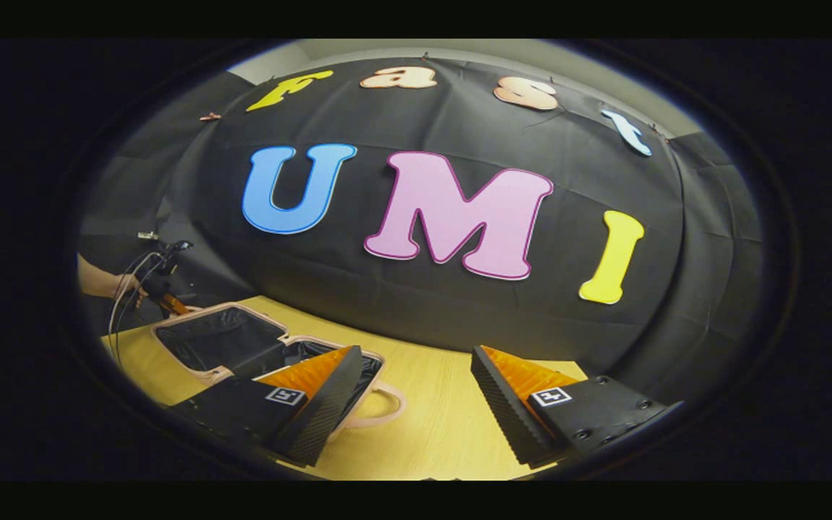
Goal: First open the suitcase, pack the skin care products into it, and then close the suitcase.
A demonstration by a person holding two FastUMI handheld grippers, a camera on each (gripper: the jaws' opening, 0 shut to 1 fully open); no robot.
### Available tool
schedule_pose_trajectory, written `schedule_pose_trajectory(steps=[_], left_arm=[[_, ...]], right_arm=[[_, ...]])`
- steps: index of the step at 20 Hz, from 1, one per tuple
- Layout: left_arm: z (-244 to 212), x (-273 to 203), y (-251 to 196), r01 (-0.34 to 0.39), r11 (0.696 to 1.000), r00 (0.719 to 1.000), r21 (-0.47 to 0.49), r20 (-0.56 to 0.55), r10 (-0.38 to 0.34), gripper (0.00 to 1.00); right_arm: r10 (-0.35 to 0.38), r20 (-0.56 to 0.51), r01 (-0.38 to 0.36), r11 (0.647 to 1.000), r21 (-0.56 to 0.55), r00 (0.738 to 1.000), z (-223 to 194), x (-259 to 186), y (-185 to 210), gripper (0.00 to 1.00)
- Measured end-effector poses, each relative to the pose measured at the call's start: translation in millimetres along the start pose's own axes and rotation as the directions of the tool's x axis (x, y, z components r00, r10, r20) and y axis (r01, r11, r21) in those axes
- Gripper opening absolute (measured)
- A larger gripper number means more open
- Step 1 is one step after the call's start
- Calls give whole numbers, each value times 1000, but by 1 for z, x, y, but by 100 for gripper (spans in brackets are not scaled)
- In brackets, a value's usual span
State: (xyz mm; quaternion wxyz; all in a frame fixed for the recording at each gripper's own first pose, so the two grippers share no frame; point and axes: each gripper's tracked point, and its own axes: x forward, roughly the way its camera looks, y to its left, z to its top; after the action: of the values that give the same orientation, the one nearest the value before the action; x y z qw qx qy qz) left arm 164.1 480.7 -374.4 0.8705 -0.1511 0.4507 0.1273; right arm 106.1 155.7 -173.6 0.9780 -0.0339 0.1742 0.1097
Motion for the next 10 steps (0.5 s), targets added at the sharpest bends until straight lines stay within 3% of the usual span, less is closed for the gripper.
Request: schedule_pose_trajectory(steps=[6, 10], left_arm=[[62, -81, -57, -25, 987, 994, 156, 113, 7, 9], [94, -151, -118, -46, 955, 984, 294, 177, -7, 9]], right_arm=[[7, -3, -7, 1000, 26, 1000, 0, 2, -15, 95], [2, 1, -2, 999, 43, 1000, 1, -2, -38, 97]])
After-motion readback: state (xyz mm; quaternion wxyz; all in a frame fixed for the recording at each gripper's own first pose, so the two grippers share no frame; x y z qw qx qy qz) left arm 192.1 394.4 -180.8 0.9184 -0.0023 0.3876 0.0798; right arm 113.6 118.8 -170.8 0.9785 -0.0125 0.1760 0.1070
